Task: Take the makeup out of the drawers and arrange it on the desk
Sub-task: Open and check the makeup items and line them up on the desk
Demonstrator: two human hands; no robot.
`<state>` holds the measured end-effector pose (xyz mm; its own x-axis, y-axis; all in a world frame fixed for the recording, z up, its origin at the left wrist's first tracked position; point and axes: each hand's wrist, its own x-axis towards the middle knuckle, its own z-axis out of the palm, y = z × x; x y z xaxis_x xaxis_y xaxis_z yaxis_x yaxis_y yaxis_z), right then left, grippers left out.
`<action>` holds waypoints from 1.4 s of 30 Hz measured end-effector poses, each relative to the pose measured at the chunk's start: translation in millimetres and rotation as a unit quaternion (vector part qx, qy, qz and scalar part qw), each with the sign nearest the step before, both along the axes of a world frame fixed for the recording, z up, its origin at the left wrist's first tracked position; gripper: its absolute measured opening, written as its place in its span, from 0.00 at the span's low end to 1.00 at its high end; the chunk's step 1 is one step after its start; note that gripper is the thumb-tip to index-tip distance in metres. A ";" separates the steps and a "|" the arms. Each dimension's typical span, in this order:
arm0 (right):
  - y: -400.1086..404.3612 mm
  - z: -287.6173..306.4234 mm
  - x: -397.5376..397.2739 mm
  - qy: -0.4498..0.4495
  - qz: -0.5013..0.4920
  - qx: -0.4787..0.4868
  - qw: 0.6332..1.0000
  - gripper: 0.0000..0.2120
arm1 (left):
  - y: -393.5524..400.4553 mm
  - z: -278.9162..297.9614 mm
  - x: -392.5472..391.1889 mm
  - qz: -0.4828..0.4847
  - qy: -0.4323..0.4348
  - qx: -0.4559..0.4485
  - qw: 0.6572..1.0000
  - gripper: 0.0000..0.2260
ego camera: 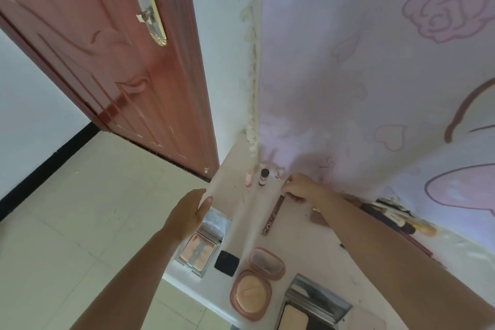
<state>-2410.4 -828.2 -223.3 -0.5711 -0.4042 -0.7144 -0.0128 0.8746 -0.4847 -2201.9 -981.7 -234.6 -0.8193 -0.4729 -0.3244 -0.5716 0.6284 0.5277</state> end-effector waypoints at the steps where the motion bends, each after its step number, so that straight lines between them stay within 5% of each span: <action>1: 0.9 -2.8 0.8 0.007 0.002 -0.006 1.000 0.10 | 0.7 2.4 -2.5 -0.012 -0.022 -0.032 0.999 0.21; 8: 41.4 -7.6 5.9 0.105 0.058 -0.050 0.992 0.09 | 20.8 19.8 -31.0 -0.164 0.001 -0.171 0.972 0.16; 16: 147.2 -21.8 -0.7 0.252 0.264 0.150 0.919 0.18 | 87.9 35.5 -88.7 -0.308 -0.067 -0.142 0.938 0.19; 22: 161.5 -29.0 -6.6 0.304 0.279 0.188 0.891 0.16 | 126.5 42.2 -127.1 -0.348 -0.126 -0.135 0.919 0.20; 28: 178.2 6.3 -14.1 0.310 0.167 0.004 0.936 0.14 | 147.0 53.8 -141.0 -0.343 -0.109 -0.117 0.926 0.23; 34: 194.0 75.4 6.3 0.317 0.006 -0.199 0.927 0.08 | 185.8 74.1 -141.9 -0.297 0.040 -0.043 0.953 0.15; 38: 191.8 118.4 12.4 0.319 -0.127 -0.231 0.910 0.11 | 209.8 106.3 -136.5 -0.294 0.104 0.009 0.950 0.11; 42: 192.0 162.6 12.6 0.335 -0.167 -0.236 0.897 0.16 | 217.6 149.4 -138.3 -0.295 0.170 -0.055 0.939 0.06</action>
